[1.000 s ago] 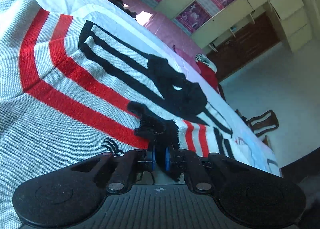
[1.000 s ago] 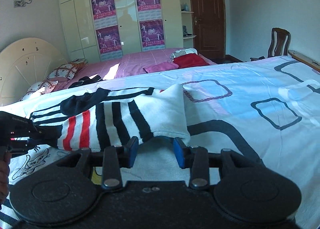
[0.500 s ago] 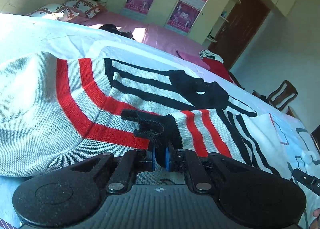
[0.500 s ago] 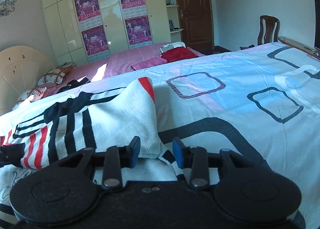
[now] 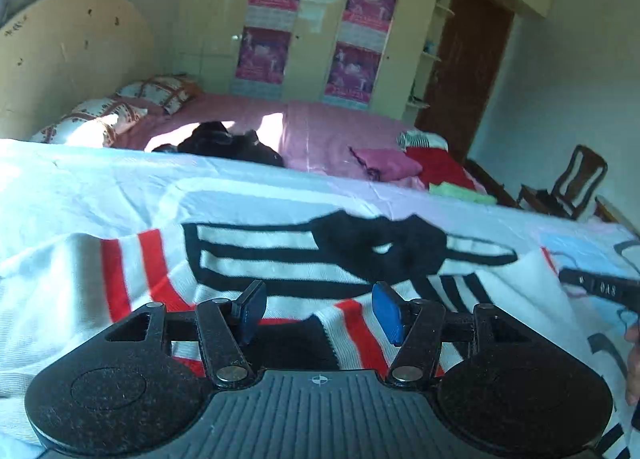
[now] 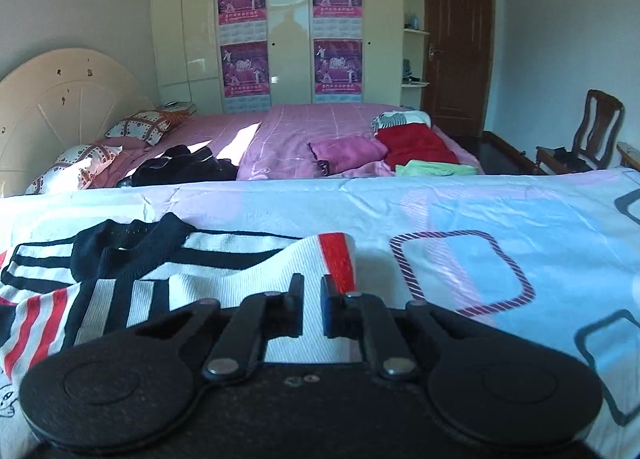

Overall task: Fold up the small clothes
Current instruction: 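Carry the sleeve across the sweater body with the right tool and release, then grasp the other black sleeve cuff with the left tool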

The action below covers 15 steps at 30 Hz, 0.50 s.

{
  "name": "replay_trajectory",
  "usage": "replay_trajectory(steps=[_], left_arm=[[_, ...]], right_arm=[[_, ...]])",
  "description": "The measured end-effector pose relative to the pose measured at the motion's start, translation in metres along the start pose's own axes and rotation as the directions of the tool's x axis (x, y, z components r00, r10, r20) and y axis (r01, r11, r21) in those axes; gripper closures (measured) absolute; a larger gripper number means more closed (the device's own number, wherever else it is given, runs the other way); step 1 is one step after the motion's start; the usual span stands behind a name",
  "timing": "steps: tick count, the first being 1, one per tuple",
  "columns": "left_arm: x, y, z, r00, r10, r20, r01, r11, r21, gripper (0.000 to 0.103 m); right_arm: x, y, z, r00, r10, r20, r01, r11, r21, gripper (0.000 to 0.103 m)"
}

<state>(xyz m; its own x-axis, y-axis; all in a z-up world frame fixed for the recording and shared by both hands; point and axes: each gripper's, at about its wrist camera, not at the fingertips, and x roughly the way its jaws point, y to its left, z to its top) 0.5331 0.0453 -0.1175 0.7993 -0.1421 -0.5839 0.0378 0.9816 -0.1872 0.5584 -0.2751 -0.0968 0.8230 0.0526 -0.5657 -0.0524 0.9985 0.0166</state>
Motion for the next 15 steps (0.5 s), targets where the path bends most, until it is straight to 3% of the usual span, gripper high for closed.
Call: replay_trajectory(steps=[1, 3, 6, 8, 10, 12, 14, 15], left_arm=[[0.010, -0.003, -0.003, 0.999, 0.007, -0.034, -0.006, 1.000, 0.016, 0.045], [0.023, -0.008, -0.014, 0.994, 0.047, -0.096, -0.041, 0.997, 0.066, 0.045], [0.009, -0.014, -0.015, 0.996, 0.066, -0.054, -0.060, 0.993, 0.099, 0.045], [0.002, -0.020, -0.016, 0.997, 0.071, -0.014, -0.069, 0.991, 0.112, 0.027], [0.019, -0.024, -0.022, 0.990, 0.106, -0.090, -0.095, 0.988, 0.121, 0.024], [0.021, -0.028, -0.029, 0.990, 0.132, -0.054, -0.123, 0.982, 0.144, 0.021], [0.019, -0.029, -0.027, 0.988, 0.144, -0.056, -0.137, 0.984, 0.118, 0.021], [0.019, -0.027, -0.026, 0.988, 0.147, -0.056, -0.141, 0.985, 0.101, 0.021]], right_arm=[[0.012, 0.000, 0.001, 1.000, 0.002, -0.022, -0.002, 1.000, -0.015, 0.096], [0.037, -0.005, 0.000, 0.991, -0.090, -0.100, 0.087, 0.995, -0.042, 0.103], [0.044, -0.032, -0.007, 0.974, -0.164, -0.156, 0.170, 0.985, 0.028, 0.098], [0.025, -0.043, -0.011, 0.991, -0.086, -0.100, 0.096, 0.990, 0.103, 0.097], [0.004, -0.040, -0.017, 0.998, -0.034, -0.044, 0.038, 0.994, 0.099, 0.095], [-0.013, -0.032, -0.028, 0.999, 0.054, -0.002, -0.053, 0.996, 0.065, 0.093], [-0.007, -0.020, -0.039, 0.997, 0.027, -0.073, -0.030, 0.999, -0.036, 0.089], [-0.007, -0.020, -0.043, 0.998, 0.022, -0.062, -0.024, 0.999, -0.043, 0.088]])
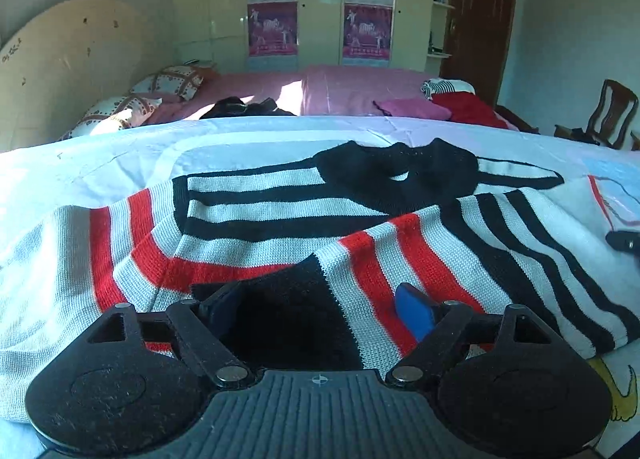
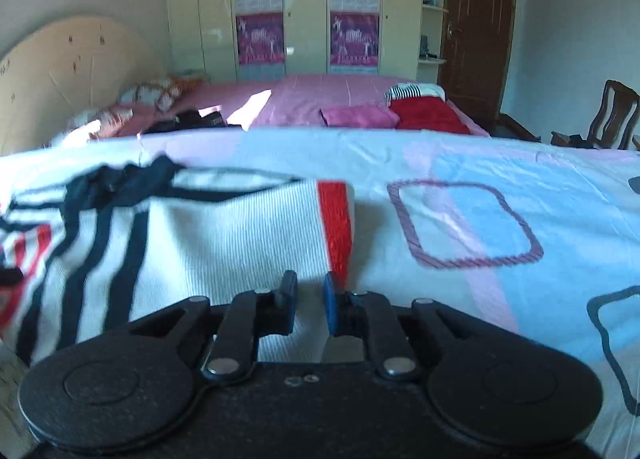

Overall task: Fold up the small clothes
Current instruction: 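Grasp the other black sleeve cuff with the left tool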

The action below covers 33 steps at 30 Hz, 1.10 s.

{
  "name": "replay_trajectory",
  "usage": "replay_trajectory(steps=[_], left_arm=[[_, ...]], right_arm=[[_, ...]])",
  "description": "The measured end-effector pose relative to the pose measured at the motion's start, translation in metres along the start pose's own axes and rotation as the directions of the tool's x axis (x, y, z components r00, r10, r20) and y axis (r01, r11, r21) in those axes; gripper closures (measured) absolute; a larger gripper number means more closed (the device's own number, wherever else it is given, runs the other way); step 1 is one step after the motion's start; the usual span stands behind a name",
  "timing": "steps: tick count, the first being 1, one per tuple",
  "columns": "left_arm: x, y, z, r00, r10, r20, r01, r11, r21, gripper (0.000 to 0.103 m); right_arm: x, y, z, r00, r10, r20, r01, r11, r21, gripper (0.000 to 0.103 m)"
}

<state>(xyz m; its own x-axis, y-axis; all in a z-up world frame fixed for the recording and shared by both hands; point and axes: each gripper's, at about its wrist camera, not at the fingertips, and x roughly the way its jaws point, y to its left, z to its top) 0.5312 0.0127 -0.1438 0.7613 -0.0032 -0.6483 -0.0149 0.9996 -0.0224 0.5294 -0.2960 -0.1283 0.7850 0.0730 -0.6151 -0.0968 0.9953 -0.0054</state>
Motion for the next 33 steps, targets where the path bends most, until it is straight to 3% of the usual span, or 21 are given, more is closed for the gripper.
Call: replay_trajectory(steps=[3, 7, 10, 12, 14, 16, 18, 19, 20, 22, 25, 27, 29, 30, 32, 33], left_arm=[[-0.003, -0.004, -0.002, 0.999, 0.039, 0.005, -0.039, 0.999, 0.007, 0.021], [-0.010, -0.007, 0.000, 0.998, 0.048, 0.038, -0.047, 0.999, -0.015, 0.020], [0.000, -0.009, 0.002, 0.997, 0.079, -0.005, -0.079, 0.997, -0.023, 0.020], [0.003, -0.011, -0.001, 0.995, 0.095, -0.009, -0.095, 0.995, -0.004, 0.016], [0.000, -0.010, 0.001, 0.995, 0.101, -0.025, -0.102, 0.994, -0.026, 0.015], [-0.009, -0.010, -0.003, 0.991, 0.126, -0.034, -0.127, 0.992, -0.019, 0.015], [-0.018, -0.009, -0.014, 0.987, 0.152, -0.045, -0.153, 0.988, -0.023, 0.010], [-0.024, -0.006, -0.020, 0.988, 0.151, -0.046, -0.153, 0.987, -0.042, 0.008], [-0.031, -0.001, -0.027, 0.987, 0.153, -0.045, -0.156, 0.985, -0.069, 0.007], [-0.046, 0.008, -0.036, 0.990, 0.136, -0.036, -0.140, 0.983, -0.122, 0.007], [-0.080, 0.031, -0.056, 0.981, 0.192, -0.012, -0.191, 0.971, -0.142, 0.007], [-0.107, 0.069, -0.074, 0.977, 0.214, 0.023, -0.202, 0.950, -0.237, 0.007], [-0.131, 0.117, -0.095, 0.967, 0.253, 0.025, -0.228, 0.905, -0.361, 0.007], [-0.141, 0.143, -0.106, 0.960, 0.278, 0.025, -0.242, 0.873, -0.423, 0.007], [-0.154, 0.191, -0.125, 0.953, 0.303, 0.006, -0.252, 0.803, -0.540, 0.025], [-0.160, 0.221, -0.136, 0.953, 0.302, -0.001, -0.238, 0.749, -0.618, 0.029]], right_arm=[[-0.005, -0.005, 0.008, 1.000, -0.011, -0.008, 0.011, 1.000, 0.023, 0.083], [-0.007, -0.005, 0.031, 0.995, 0.044, 0.087, -0.041, 0.998, -0.038, 0.085], [0.024, -0.007, 0.048, 0.996, 0.065, 0.065, -0.062, 0.997, -0.049, 0.087], [0.055, -0.012, 0.046, 0.999, 0.044, -0.028, -0.045, 0.998, -0.039, 0.094], [0.055, -0.012, 0.048, 0.999, 0.043, -0.030, -0.045, 0.998, -0.052, 0.095], [0.043, -0.009, 0.049, 0.998, 0.041, -0.046, -0.044, 0.997, -0.057, 0.093], [0.011, -0.009, 0.039, 0.995, 0.103, 0.010, -0.102, 0.993, -0.050, 0.082], [-0.001, -0.004, 0.029, 0.992, 0.127, 0.016, -0.125, 0.989, -0.082, 0.082], [-0.002, 0.003, 0.017, 0.992, 0.121, -0.036, -0.124, 0.983, -0.136, 0.083], [-0.016, 0.011, -0.001, 0.996, 0.083, -0.022, -0.085, 0.971, -0.221, 0.083], [-0.049, -0.002, -0.001, 0.992, 0.126, 0.019, -0.123, 0.983, -0.139, 0.082], [-0.072, -0.006, -0.003, 0.989, 0.133, 0.058, -0.125, 0.985, -0.123, 0.080], [-0.089, -0.007, -0.006, 0.988, 0.138, 0.073, -0.130, 0.985, -0.112, 0.080], [-0.096, -0.006, -0.007, 0.988, 0.135, 0.072, -0.127, 0.987, -0.095, 0.080], [-0.111, -0.003, -0.011, 0.989, 0.126, 0.076, -0.121, 0.991, -0.063, 0.080], [-0.118, 0.001, -0.014, 0.990, 0.117, 0.078, -0.113, 0.992, -0.050, 0.080]])
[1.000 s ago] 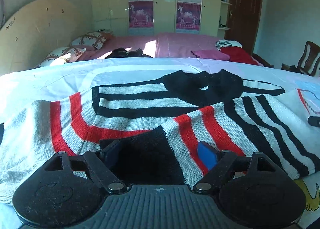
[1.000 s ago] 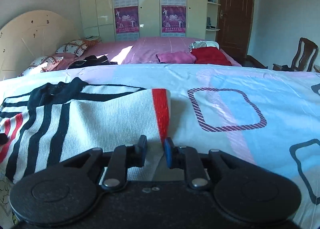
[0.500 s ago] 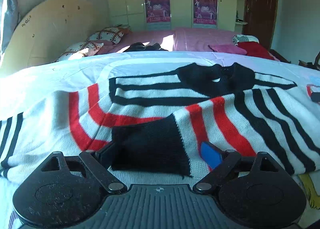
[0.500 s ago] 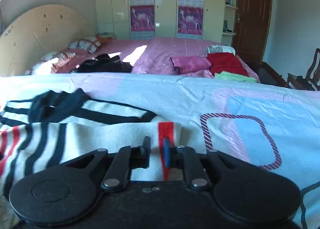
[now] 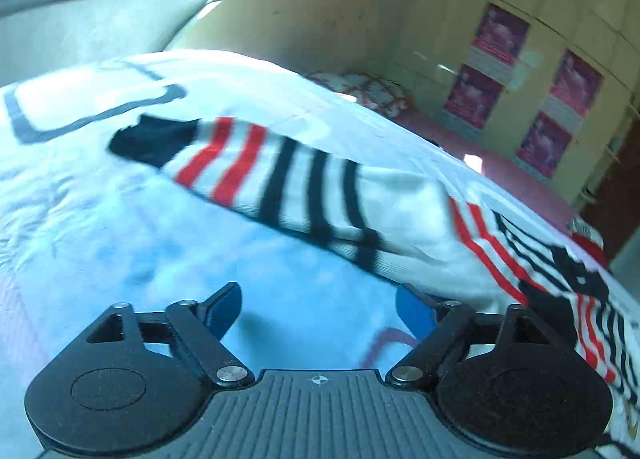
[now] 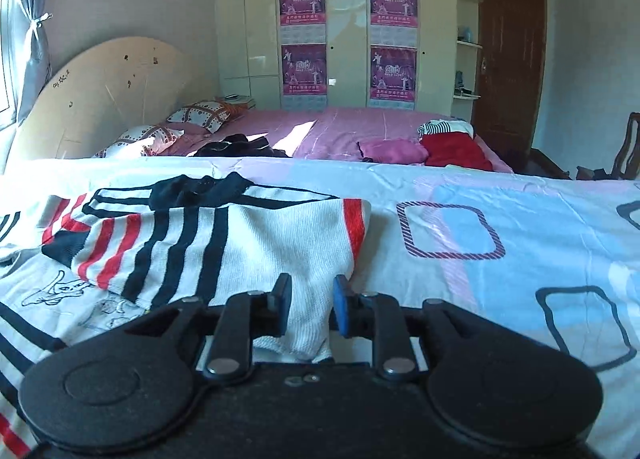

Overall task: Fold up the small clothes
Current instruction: 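Grasp the other black sleeve cuff with the left tool, then lay the sleeve across the sweater body with the left tool and release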

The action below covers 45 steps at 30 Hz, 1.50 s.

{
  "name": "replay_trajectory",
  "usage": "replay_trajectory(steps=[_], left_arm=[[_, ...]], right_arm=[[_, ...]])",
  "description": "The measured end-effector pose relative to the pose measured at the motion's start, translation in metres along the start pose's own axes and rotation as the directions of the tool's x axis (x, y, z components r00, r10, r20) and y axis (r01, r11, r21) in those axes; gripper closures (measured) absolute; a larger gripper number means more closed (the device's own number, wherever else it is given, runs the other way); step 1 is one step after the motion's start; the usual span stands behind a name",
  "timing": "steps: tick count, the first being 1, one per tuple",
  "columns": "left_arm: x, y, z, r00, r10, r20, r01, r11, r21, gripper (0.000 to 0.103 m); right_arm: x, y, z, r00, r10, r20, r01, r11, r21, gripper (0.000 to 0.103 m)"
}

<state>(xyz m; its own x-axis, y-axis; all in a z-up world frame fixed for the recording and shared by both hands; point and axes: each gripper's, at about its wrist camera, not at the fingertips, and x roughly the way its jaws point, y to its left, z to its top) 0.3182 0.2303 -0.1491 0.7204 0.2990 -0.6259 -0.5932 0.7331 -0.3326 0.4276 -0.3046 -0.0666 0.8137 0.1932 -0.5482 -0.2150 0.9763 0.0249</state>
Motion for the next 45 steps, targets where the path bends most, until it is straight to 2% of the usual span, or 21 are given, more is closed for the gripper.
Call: replay_trajectory(steps=[3, 5, 6, 8, 12, 14, 16, 19, 21, 22, 24, 25, 27, 31, 32, 34, 37, 39, 42, 45], left_arm=[[0.012, 0.067, 0.020, 1.000, -0.009, 0.007, 0.011, 0.979, -0.204, 0.037], [0.025, 0.096, 0.031, 0.998, -0.054, 0.009, 0.055, 0.959, -0.279, 0.046], [0.032, 0.107, 0.036, 0.997, -0.083, 0.007, 0.081, 0.948, -0.309, 0.046], [0.050, 0.123, 0.049, 0.990, -0.141, -0.001, 0.131, 0.925, -0.358, 0.047], [0.085, 0.138, 0.069, 0.977, -0.211, -0.028, 0.180, 0.891, -0.417, 0.047], [0.099, 0.150, 0.077, 0.968, -0.251, -0.019, 0.215, 0.862, -0.460, 0.047], [0.111, 0.156, 0.082, 0.961, -0.276, -0.003, 0.242, 0.846, -0.476, 0.048], [0.124, 0.156, 0.091, 0.956, -0.294, 0.006, 0.265, 0.853, -0.450, 0.052], [0.136, 0.155, 0.097, 0.960, -0.281, -0.004, 0.253, 0.871, -0.421, 0.069], [0.140, 0.155, 0.098, 0.967, -0.252, -0.024, 0.222, 0.889, -0.399, 0.095], [0.145, 0.158, 0.102, 0.969, -0.245, -0.031, 0.212, 0.889, -0.405, 0.096], [0.141, 0.152, 0.105, 0.972, -0.233, -0.025, 0.206, 0.900, -0.383, 0.098], [0.126, 0.130, 0.113, 0.977, -0.211, 0.021, 0.209, 0.939, -0.273, 0.099], [0.097, 0.074, 0.128, 0.953, -0.289, 0.088, 0.298, 0.946, -0.125, 0.099], [0.087, 0.051, 0.133, 0.944, -0.316, 0.095, 0.323, 0.944, -0.066, 0.099], [0.078, 0.005, 0.136, 0.937, -0.341, 0.077, 0.339, 0.940, 0.032, 0.099], [0.061, -0.066, 0.115, 0.926, -0.378, 0.019, 0.370, 0.914, 0.167, 0.099], [0.053, -0.116, 0.092, 0.920, -0.391, -0.019, 0.382, 0.885, 0.265, 0.099], [0.047, -0.179, 0.061, 0.911, -0.405, -0.072, 0.404, 0.848, 0.342, 0.099], [0.038, -0.231, 0.025, 0.911, -0.396, -0.113, 0.407, 0.826, 0.391, 0.099]], right_arm=[[-0.016, 0.018, -0.005, 1.000, -0.014, -0.006, 0.015, 0.997, 0.071, 0.079], [-0.024, 0.035, -0.009, 1.000, -0.030, -0.010, 0.031, 0.994, 0.103, 0.079], [-0.027, 0.045, -0.010, 0.999, -0.040, -0.014, 0.041, 0.994, 0.105, 0.079], [-0.031, 0.067, -0.010, 0.998, -0.053, -0.018, 0.055, 0.994, 0.098, 0.079], [-0.038, 0.104, -0.003, 0.997, -0.070, -0.017, 0.071, 0.992, 0.103, 0.078], [-0.040, 0.119, 0.002, 0.997, -0.080, -0.008, 0.081, 0.991, 0.110, 0.077], [-0.043, 0.131, 0.007, 0.996, -0.088, 0.001, 0.087, 0.989, 0.119, 0.076], [-0.047, 0.145, 0.011, 0.995, -0.103, 0.004, 0.102, 0.986, 0.131, 0.076], [-0.050, 0.150, 0.013, 0.993, -0.117, 0.008, 0.115, 0.985, 0.132, 0.076], [-0.052, 0.150, 0.014, 0.992, -0.123, 0.009, 0.120, 0.984, 0.133, 0.076], [-0.051, 0.147, 0.014, 0.989, -0.145, 0.003, 0.144, 0.980, 0.135, 0.075], [-0.051, 0.144, 0.015, 0.987, -0.162, -0.006, 0.161, 0.977, 0.140, 0.075], [-0.054, 0.135, 0.015, 0.981, -0.195, -0.014, 0.195, 0.967, 0.163, 0.075], [-0.062, 0.117, 0.010, 0.974, -0.225, -0.011, 0.224, 0.959, 0.174, 0.074], [-0.063, 0.113, 0.008, 0.974, -0.228, -0.010, 0.227, 0.959, 0.171, 0.074], [-0.064, 0.105, 0.004, 0.973, -0.230, -0.009, 0.228, 0.957, 0.179, 0.074], [-0.062, 0.090, -0.001, 0.976, -0.218, -0.014, 0.216, 0.955, 0.204, 0.074], [-0.061, 0.079, -0.003, 0.977, -0.212, -0.014, 0.210, 0.955, 0.208, 0.074], [-0.060, 0.058, -0.008, 0.979, -0.201, -0.016, 0.200, 0.956, 0.216, 0.073], [-0.060, 0.033, -0.011, 0.979, -0.203, -0.019, 0.202, 0.951, 0.233, 0.073]])
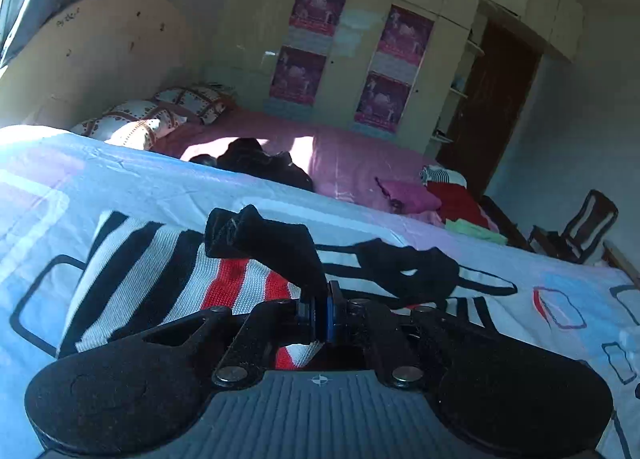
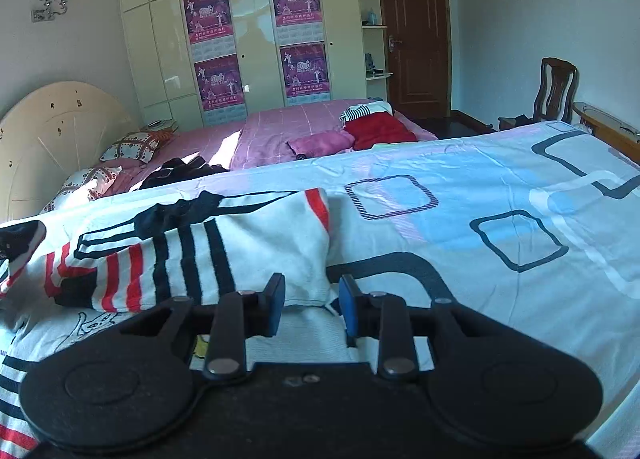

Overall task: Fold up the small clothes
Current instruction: 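Lay the sleeve across the sweater body with the left tool and release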

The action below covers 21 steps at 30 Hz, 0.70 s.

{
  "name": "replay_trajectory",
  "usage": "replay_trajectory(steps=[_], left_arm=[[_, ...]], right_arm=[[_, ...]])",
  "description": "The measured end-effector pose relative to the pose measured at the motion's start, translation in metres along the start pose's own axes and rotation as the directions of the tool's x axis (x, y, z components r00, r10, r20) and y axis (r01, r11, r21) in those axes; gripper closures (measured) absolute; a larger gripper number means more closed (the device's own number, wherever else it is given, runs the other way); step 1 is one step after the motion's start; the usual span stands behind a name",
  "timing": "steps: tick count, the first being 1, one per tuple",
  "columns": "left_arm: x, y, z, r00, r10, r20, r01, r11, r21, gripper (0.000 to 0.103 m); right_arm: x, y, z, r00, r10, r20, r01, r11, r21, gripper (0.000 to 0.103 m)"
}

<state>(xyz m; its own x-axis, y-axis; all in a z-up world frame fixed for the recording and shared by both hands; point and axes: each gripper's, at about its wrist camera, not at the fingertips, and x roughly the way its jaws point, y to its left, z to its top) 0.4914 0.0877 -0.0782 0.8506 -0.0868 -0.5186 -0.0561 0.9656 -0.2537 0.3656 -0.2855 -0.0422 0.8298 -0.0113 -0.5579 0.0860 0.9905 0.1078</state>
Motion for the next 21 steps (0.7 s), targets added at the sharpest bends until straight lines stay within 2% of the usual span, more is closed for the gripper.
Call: replay_trajectory(steps=[6, 9, 10, 11, 12, 14, 16, 21], left_arm=[[0.026, -0.082, -0.034, 0.996, -0.010, -0.090, 0.018, 0.996, 0.089, 0.098], [0.036, -0.120, -0.048, 0.991, -0.021, -0.134, 0.043, 0.986, 0.162, 0.097], [0.035, -0.128, -0.050, 0.989, -0.038, -0.143, 0.063, 0.983, 0.175, 0.082], [0.029, -0.136, -0.058, 0.987, -0.075, -0.143, 0.102, 0.977, 0.187, 0.055], [0.022, -0.142, -0.064, 0.988, -0.091, -0.126, 0.115, 0.975, 0.191, 0.045], [0.005, -0.142, -0.070, 0.991, -0.086, -0.102, 0.106, 0.974, 0.202, 0.043], [-0.009, -0.131, -0.073, 0.992, -0.079, -0.099, 0.094, 0.983, 0.160, 0.043], [-0.033, -0.072, -0.075, 0.996, 0.033, -0.086, -0.023, 0.994, 0.111, 0.043]], right_arm=[[0.016, -0.049, 0.003, 1.000, -0.020, -0.019, 0.021, 0.998, 0.055, 0.072], [0.024, -0.065, 0.003, 0.999, -0.029, -0.036, 0.031, 0.996, 0.079, 0.070], [0.027, -0.068, 0.003, 0.999, -0.028, -0.040, 0.031, 0.996, 0.087, 0.067], [0.028, -0.071, 0.003, 0.999, -0.026, -0.043, 0.030, 0.995, 0.094, 0.065], [0.028, -0.074, 0.003, 0.999, -0.022, -0.043, 0.027, 0.995, 0.099, 0.064], [0.031, -0.071, 0.003, 0.999, -0.017, -0.040, 0.021, 0.995, 0.099, 0.063], [0.035, -0.066, 0.004, 0.999, -0.005, -0.040, 0.009, 0.995, 0.101, 0.063], [0.047, -0.031, 0.004, 0.997, 0.068, -0.041, -0.063, 0.992, 0.109, 0.063]])
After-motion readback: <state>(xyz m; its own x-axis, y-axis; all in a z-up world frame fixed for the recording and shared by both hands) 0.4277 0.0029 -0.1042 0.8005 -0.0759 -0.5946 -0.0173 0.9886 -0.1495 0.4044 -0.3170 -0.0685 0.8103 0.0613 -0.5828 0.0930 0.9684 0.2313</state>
